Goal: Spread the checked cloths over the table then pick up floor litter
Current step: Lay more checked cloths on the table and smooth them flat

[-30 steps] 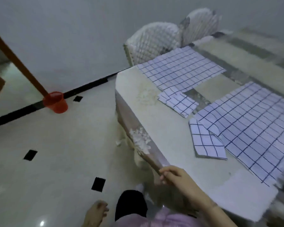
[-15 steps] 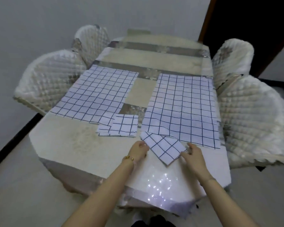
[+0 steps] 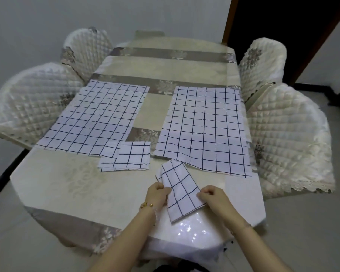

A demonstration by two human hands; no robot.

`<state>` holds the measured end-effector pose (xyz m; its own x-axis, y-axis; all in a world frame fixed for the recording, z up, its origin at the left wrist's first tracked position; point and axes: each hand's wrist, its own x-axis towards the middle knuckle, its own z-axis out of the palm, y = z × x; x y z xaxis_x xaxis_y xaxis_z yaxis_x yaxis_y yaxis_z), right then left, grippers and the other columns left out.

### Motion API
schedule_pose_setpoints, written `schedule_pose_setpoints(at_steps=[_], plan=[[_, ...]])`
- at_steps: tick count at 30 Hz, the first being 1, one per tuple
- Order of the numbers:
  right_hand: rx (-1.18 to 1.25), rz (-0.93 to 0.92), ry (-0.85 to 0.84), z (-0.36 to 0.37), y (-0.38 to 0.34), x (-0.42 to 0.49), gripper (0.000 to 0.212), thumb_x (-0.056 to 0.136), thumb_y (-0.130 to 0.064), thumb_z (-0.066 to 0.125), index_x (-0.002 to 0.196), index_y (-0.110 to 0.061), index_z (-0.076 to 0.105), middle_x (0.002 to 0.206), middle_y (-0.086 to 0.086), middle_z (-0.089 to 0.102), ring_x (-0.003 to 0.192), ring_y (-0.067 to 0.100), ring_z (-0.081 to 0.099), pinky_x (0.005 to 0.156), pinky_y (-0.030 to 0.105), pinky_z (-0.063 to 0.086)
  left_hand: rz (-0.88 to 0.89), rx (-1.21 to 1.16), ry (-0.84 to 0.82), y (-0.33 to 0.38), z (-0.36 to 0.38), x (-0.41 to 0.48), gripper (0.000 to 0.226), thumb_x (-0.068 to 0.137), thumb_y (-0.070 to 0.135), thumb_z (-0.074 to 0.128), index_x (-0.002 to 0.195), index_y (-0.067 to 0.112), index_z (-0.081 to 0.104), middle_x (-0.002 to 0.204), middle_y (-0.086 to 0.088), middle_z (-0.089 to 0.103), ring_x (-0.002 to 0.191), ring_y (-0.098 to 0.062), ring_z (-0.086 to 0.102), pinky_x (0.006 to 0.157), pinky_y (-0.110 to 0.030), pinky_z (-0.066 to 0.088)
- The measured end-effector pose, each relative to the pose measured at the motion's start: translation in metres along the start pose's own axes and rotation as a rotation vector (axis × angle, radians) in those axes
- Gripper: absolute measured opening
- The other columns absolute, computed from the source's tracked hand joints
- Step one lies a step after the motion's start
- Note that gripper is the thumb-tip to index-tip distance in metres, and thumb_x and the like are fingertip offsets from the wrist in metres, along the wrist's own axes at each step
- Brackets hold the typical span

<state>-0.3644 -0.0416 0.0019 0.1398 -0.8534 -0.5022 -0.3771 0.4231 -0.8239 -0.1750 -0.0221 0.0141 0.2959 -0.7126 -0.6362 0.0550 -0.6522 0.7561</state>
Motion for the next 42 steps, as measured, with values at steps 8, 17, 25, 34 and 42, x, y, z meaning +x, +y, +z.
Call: schedule_pose_setpoints(at_steps=[8, 17, 25, 34, 42], plan=[[0.362, -0.118, -0.072, 0.001, -0.052, -0.034, 0.006, 0.089, -0.015, 0.06, 0.085, -0.015, 0.057, 0.054, -0.009, 0.034, 0.047, 0.007, 0.037, 0.055, 0.022, 0.044, 0.264, -0.035, 0.189, 0.02, -0.049, -0.042, 0.024, 0.085, 0.018, 0.066, 0.104, 0.018, 0.051, 0.108, -0.004, 0.057, 0.092, -0.016, 0.056, 0.076, -0.03, 0.047], [0.513, -0.25, 0.047, -0.014, -0.127, -0.032, 0.009, 0.091, -0.013, 0.058, 0.097, -0.006, 0.06, 0.078, 0.006, 0.066, 0.062, 0.008, 0.065, 0.055, 0.018, 0.054, 1.164, 0.793, 0.054, 0.076, -0.025, -0.081, 0.042, 0.079, 0.044, 0.063, 0.117, 0.026, 0.057, 0.123, 0.018, 0.054, 0.113, 0.003, 0.046, 0.096, -0.013, 0.036], [0.445, -0.368, -0.153, -0.006, -0.144, -0.046, 0.022, 0.086, -0.027, 0.064, 0.099, -0.008, 0.065, 0.104, 0.013, 0.07, 0.101, 0.021, 0.068, 0.088, 0.038, 0.057, 0.856, 0.129, 0.06, 0.105, -0.015, -0.073, 0.024, 0.077, 0.023, 0.073, 0.06, 0.019, 0.057, 0.056, 0.009, 0.057, 0.056, -0.005, 0.05, 0.053, -0.019, 0.042], [0.235, -0.354, 0.063, -0.011, -0.16, -0.036, 0.019, 0.084, -0.016, 0.059, 0.076, 0.001, 0.059, 0.071, 0.009, 0.05, 0.069, 0.019, 0.045, 0.067, 0.033, 0.038, 0.59, -0.158, -0.203, 0.121, -0.041, -0.065, 0.013, 0.088, 0.011, 0.06, 0.085, 0.005, 0.071, 0.071, 0.001, 0.066, 0.069, -0.01, 0.063, 0.062, -0.023, 0.055], [0.006, -0.423, 0.109, -0.062, -0.168, -0.033, 0.026, 0.079, -0.026, 0.071, 0.06, -0.013, 0.058, 0.056, 0.001, 0.045, 0.052, 0.012, 0.04, 0.048, 0.024, 0.027, 0.74, -0.013, 0.155, 0.153, -0.093, -0.043, 0.022, 0.079, 0.02, 0.071, 0.073, 0.001, 0.062, 0.068, -0.006, 0.051, 0.068, -0.016, 0.046, 0.06, -0.028, 0.038]])
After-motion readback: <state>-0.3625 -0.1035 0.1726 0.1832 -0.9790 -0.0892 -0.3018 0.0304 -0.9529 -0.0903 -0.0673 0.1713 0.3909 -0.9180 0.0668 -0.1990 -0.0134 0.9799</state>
